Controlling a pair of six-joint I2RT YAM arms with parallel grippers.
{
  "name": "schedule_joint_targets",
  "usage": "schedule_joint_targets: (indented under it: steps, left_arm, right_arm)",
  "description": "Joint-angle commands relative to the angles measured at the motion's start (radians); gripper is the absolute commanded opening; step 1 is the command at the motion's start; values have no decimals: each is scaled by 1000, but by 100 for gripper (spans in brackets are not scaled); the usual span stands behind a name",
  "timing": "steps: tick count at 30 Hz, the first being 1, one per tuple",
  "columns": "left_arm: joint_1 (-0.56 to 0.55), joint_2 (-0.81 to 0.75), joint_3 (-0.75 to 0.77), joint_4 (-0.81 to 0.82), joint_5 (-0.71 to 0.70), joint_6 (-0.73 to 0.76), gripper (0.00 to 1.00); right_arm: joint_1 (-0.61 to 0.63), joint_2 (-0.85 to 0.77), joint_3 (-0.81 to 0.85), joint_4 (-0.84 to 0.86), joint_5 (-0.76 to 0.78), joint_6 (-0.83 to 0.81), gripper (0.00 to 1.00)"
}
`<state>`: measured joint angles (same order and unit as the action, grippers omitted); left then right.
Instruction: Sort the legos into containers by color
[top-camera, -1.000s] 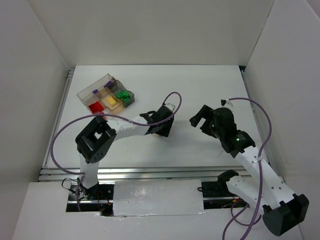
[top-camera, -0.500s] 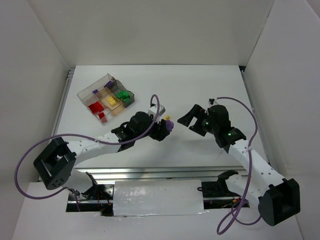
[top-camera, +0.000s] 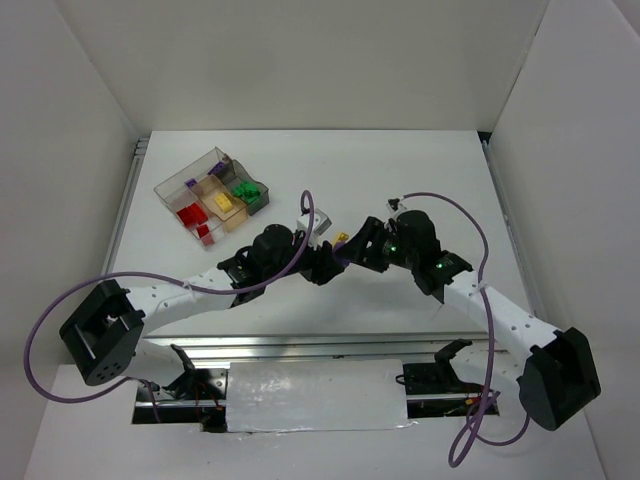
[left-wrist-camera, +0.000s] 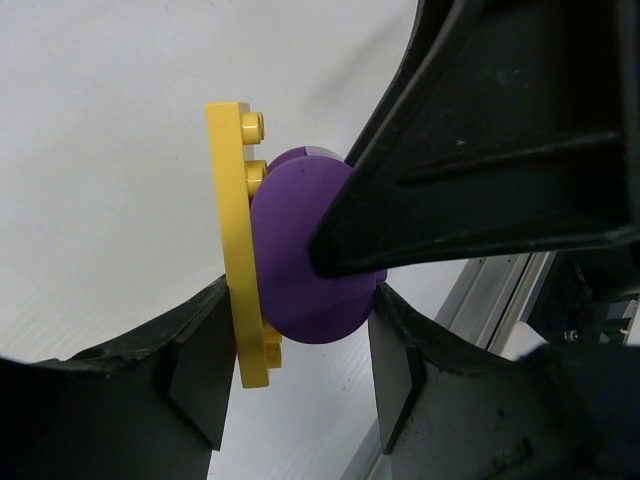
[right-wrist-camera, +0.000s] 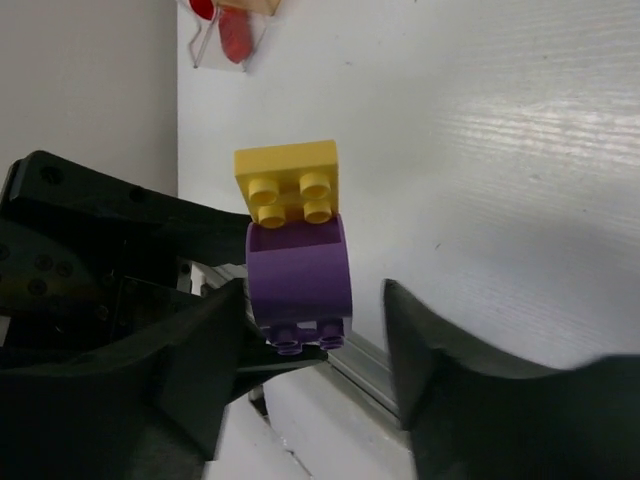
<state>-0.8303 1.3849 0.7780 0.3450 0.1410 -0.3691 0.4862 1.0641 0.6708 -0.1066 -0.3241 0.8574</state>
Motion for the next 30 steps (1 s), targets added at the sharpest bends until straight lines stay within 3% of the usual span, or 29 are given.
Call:
schedule_joint_targets:
  steps: [1,2,3,4,5,6,8,10,14,18,20,24,25,27,30]
  left_arm:
    - [-9,-30,37,66,38,15,2]
    - [-9,-33,38,60,28,16,4]
    - [-9,-37,37,57,22,16,6]
    - [-9,-43,35,55,17,15,8]
    - [-9,-46,32,52,3,15,11]
    - [-9,-49,35,48,-4,15,30]
    - [-9,-52,46,23,-24,9,60]
    - [-10,-63,53,6,-26,2,99]
    - [-9,-98,154,-140,-20,35,100]
    - [-12,-153,314,-479,-108,81,99]
    - [-12,-162,352,-538,-126,67,100]
    - [-10,-175,415,-620,102,94,99]
    - [-12,-179,428,-636,193,111,100]
    - [-12,-198,431,-659,265,125,100]
    - [-12,-240,422,-667,304,136,100]
  right_arm:
    - [15,13,3,90,-10,2,58]
    - [15,11,0,96,-16,2,41]
    - [15,10,-5,103,-18,6,31]
    - [15,10,-5,104,-20,8,11]
    - [15,5,-4,102,-18,8,8]
    - [15,1,-4,104,-21,3,0]
    - [15,-15,-10,113,-35,-17,0]
    - [12,-30,-16,143,-35,-37,0]
    - [-33,-58,-34,185,-27,-124,0]
    - [-76,-99,-59,217,-73,-214,0]
    - [-83,-150,-86,261,-107,-264,0]
    - [-95,-243,-115,337,-283,-380,0]
    - [-98,-277,-126,355,-423,-421,0]
    - [-101,-317,-141,448,-617,-435,0]
    - [-100,-351,-145,467,-700,-440,0]
